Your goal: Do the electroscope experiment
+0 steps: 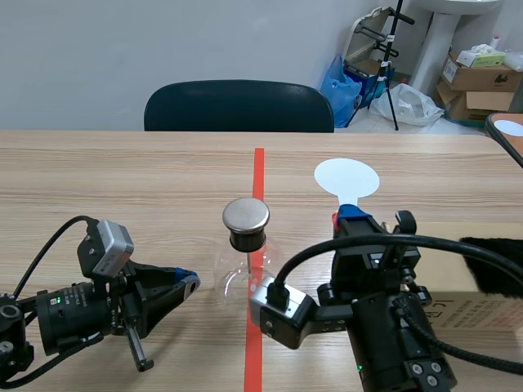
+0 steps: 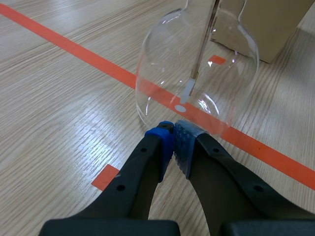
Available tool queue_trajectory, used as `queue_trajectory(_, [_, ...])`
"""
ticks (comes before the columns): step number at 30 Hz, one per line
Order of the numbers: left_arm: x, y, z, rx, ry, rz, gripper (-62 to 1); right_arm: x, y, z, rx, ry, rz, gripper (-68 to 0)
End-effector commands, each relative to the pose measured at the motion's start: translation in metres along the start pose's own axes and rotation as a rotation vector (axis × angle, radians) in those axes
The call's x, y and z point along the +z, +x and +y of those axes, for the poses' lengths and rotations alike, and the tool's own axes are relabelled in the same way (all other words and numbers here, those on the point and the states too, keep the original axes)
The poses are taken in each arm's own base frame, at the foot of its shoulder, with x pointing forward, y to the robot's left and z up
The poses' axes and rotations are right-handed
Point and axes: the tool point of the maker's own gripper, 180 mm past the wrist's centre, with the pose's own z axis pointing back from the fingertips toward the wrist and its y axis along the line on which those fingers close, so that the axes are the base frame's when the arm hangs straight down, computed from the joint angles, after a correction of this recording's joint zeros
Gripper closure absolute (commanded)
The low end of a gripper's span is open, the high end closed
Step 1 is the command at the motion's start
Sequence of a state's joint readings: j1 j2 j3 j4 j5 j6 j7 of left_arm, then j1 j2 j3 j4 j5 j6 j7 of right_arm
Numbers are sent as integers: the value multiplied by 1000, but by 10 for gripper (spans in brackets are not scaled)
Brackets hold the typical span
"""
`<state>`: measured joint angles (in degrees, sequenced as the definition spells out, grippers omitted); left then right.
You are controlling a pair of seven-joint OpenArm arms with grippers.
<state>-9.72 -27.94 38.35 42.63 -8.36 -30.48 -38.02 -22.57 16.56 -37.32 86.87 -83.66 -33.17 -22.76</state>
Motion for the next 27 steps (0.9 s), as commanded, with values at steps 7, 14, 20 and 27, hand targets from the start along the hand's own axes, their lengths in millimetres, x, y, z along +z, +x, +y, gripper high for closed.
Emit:
queue_trajectory(7, [-5, 15, 3, -12, -4, -49, -28, -4, 3, -9, -2, -32, -22, -9])
queue_trajectory(14, [-5, 15, 3, -11, -4, -48, -28, -4, 7, -9, -2, -32, -47, -9])
queue_trajectory(20, [-5, 15, 3, -11, -4, -48, -28, -4, 7, -9, -2, -32, -47, -9])
queue_trajectory(27, [-5, 15, 3, -11, -4, -48, -28, -3, 22, -9, -1, -32, -129, -9])
